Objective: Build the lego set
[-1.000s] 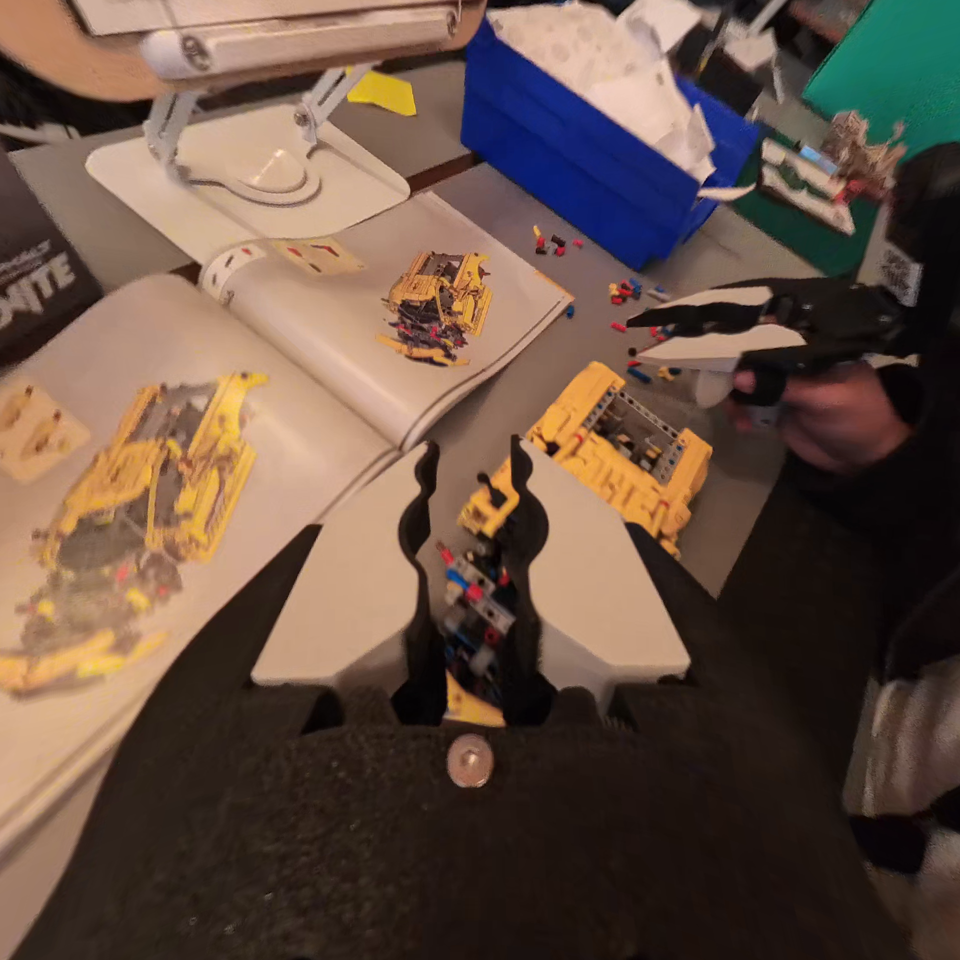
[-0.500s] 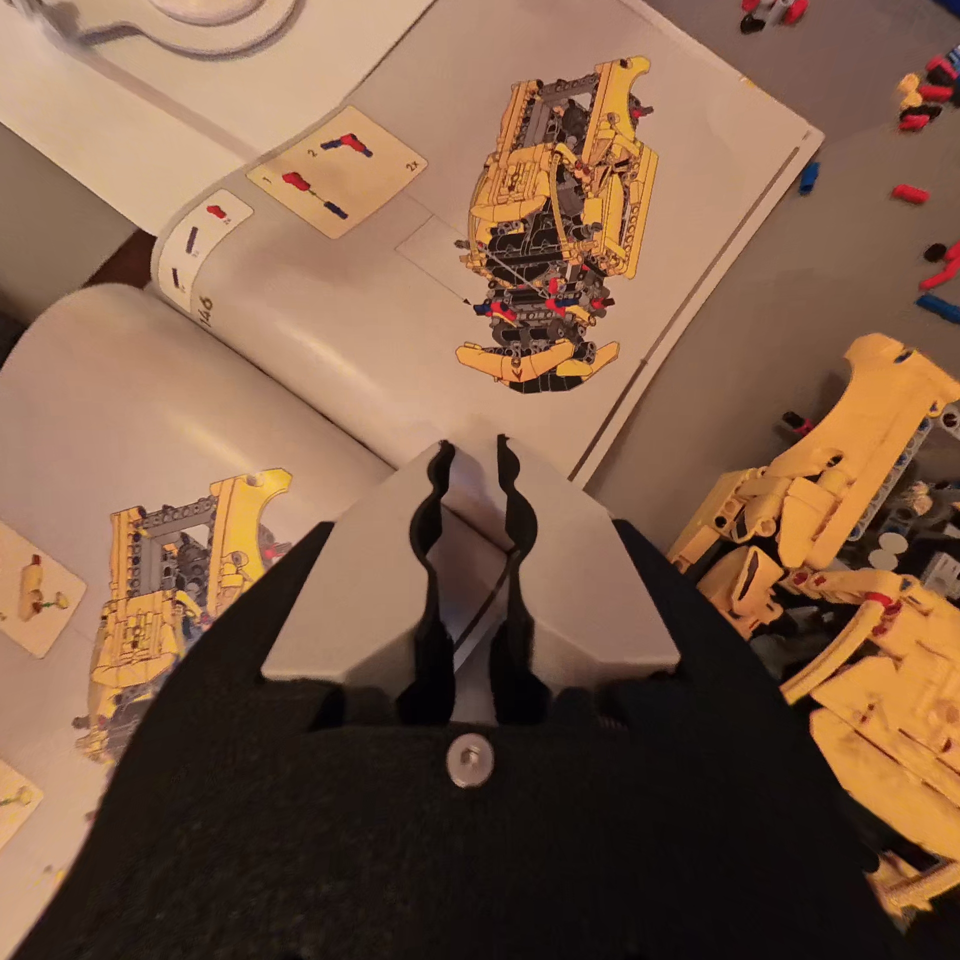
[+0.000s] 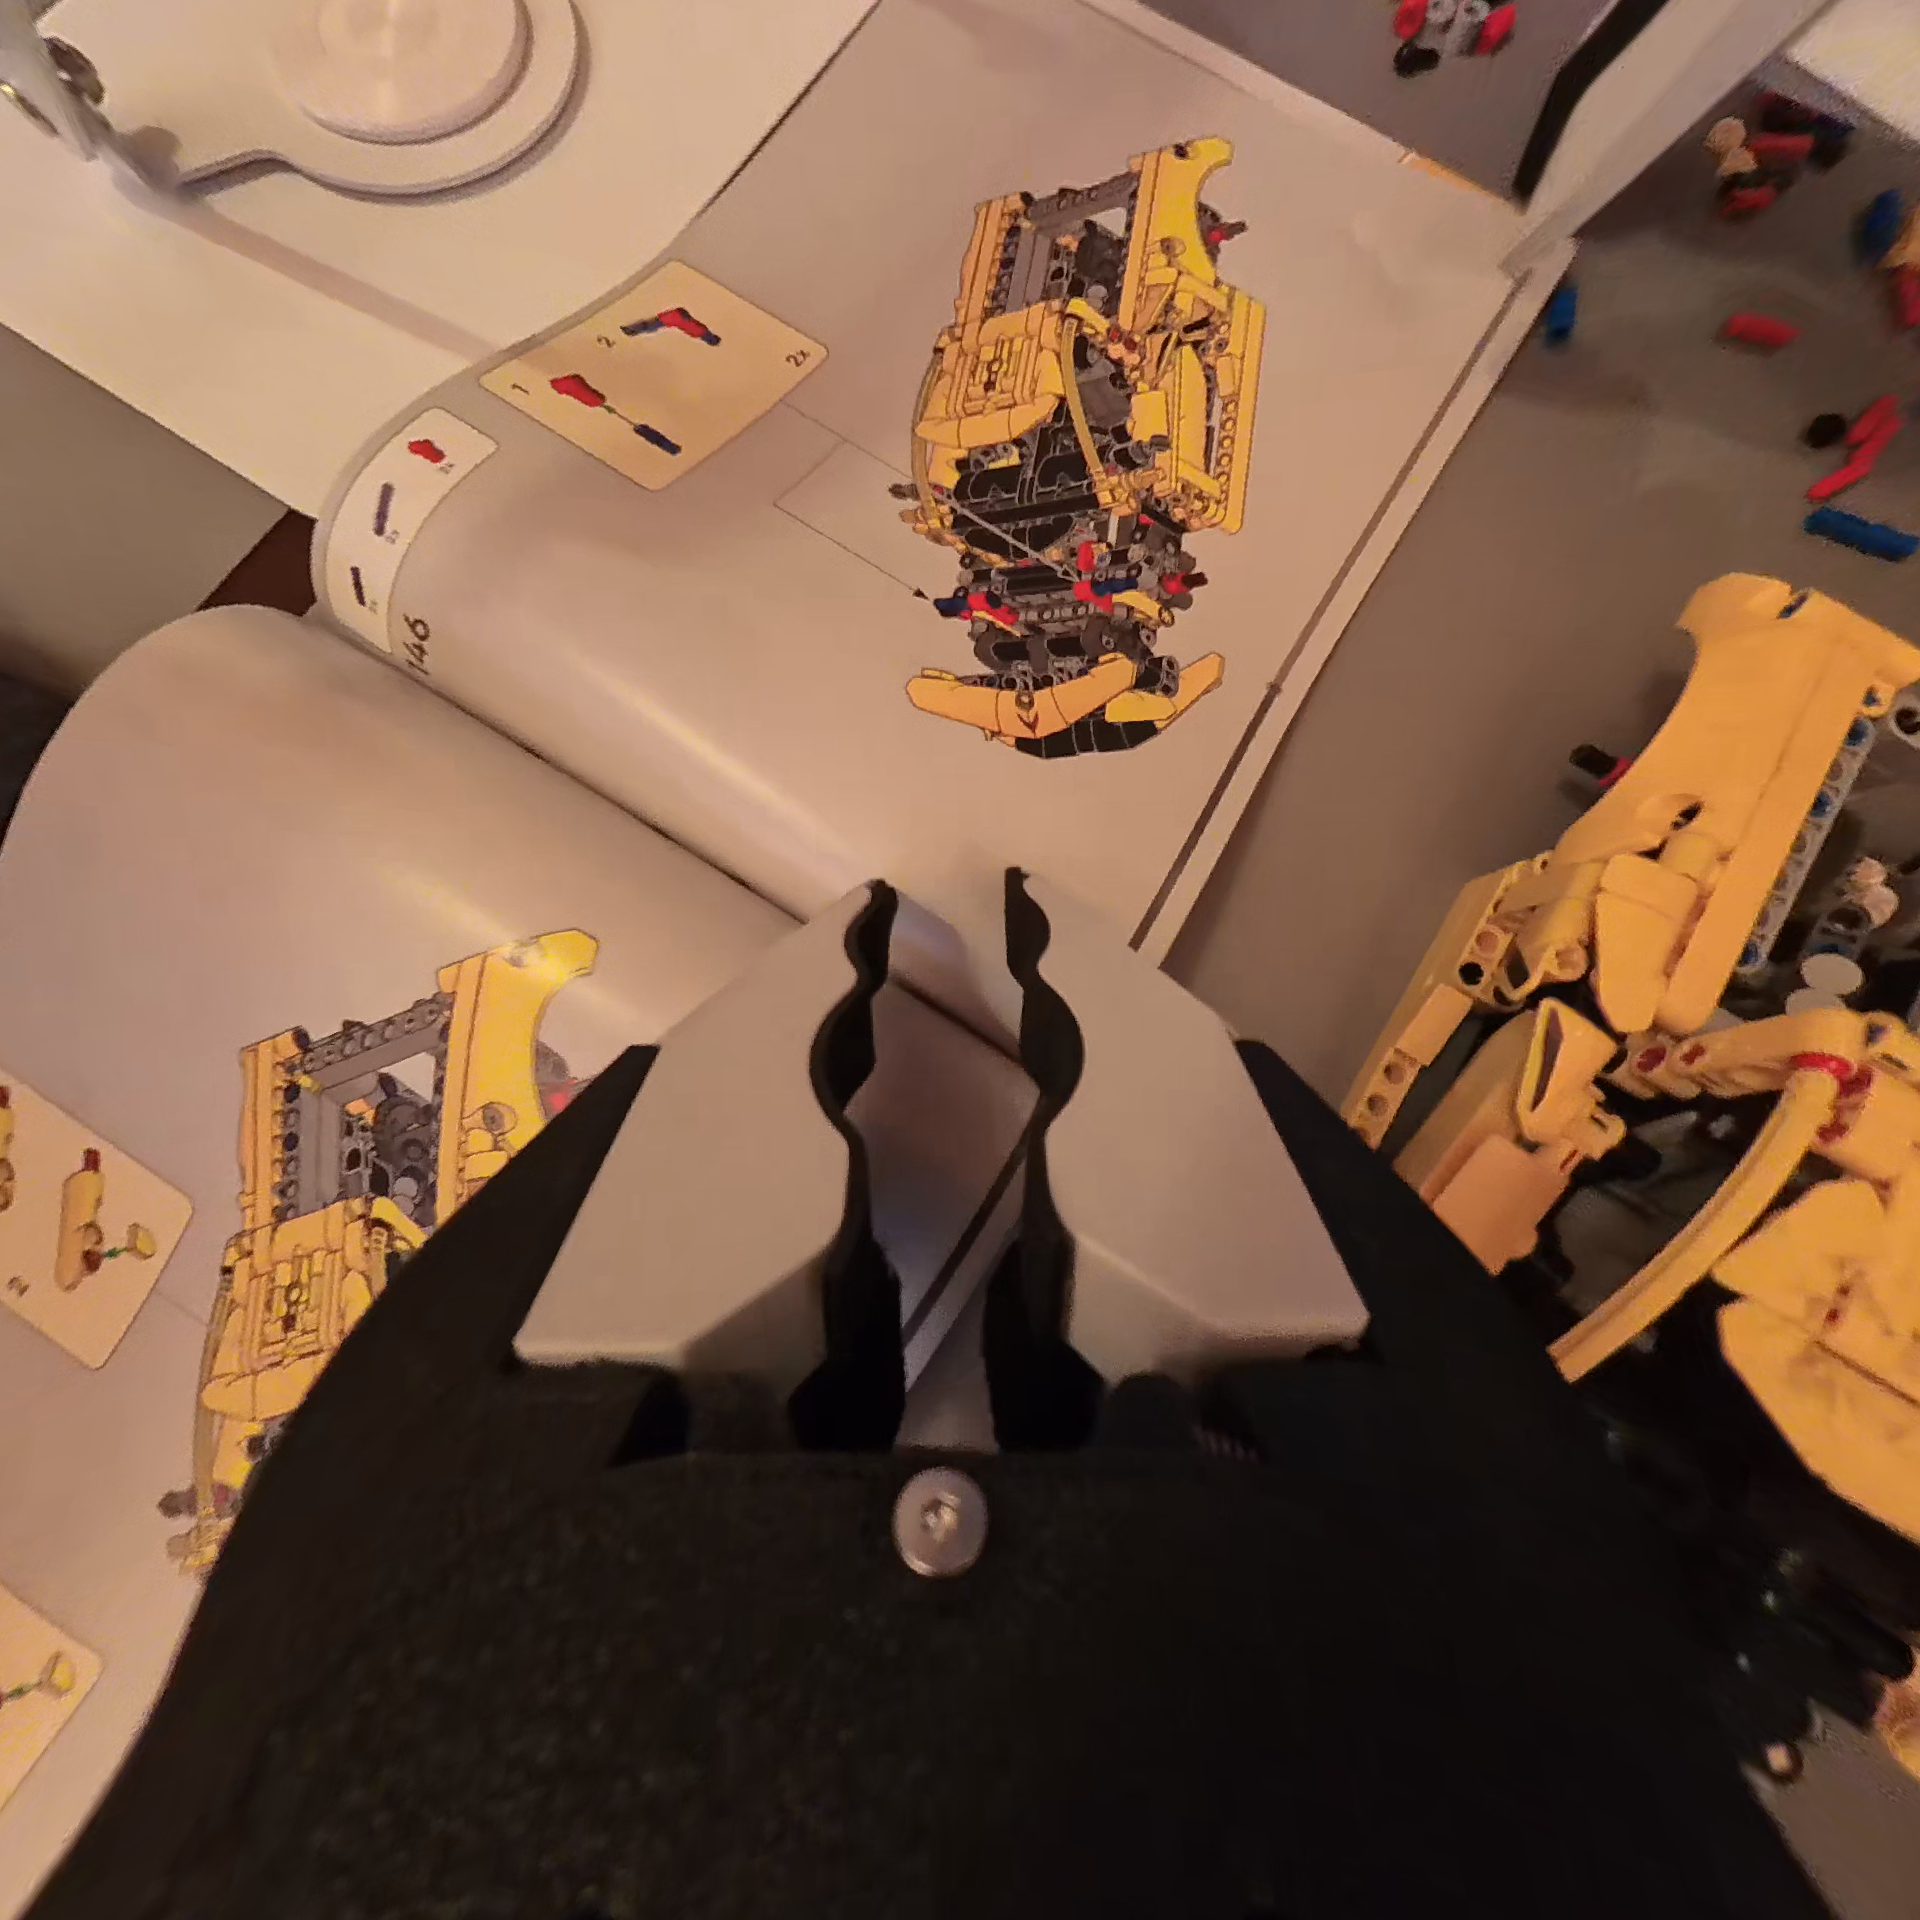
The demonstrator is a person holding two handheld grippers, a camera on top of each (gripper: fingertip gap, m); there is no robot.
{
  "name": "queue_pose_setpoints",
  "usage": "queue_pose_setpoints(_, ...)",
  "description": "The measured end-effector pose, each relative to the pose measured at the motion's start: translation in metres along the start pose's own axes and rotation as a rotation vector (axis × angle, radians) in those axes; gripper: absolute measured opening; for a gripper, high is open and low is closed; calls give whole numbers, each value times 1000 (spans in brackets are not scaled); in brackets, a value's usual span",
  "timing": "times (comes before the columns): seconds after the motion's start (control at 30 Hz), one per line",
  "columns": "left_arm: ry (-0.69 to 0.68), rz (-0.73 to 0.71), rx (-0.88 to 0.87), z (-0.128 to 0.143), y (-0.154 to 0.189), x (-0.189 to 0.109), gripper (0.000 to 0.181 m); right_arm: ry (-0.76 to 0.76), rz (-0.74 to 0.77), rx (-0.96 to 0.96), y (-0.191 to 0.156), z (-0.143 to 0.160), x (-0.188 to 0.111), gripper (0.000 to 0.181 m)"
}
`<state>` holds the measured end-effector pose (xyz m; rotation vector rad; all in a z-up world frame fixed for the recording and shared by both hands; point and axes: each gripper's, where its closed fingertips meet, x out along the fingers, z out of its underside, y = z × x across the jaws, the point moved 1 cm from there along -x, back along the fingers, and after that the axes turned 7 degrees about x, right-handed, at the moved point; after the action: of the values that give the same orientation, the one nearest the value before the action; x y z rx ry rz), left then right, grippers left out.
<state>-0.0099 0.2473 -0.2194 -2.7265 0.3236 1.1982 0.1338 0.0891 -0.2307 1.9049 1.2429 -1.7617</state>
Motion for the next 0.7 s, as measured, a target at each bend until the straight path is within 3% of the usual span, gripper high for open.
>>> queue_pose_setpoints(0.2, 20, 101, -16, 6, 2, -3, 22, -12, 38, -44, 1, 3, 2, 49)
queue_pose_setpoints(0.43, 14, 60, 33, 6, 3, -2, 21, 8, 28, 10, 21, 6, -2, 50)
queue_pose_setpoints(0.7, 14, 58, 36, 6, 4, -2, 21, 12, -5, 7, 18, 8, -5, 49)
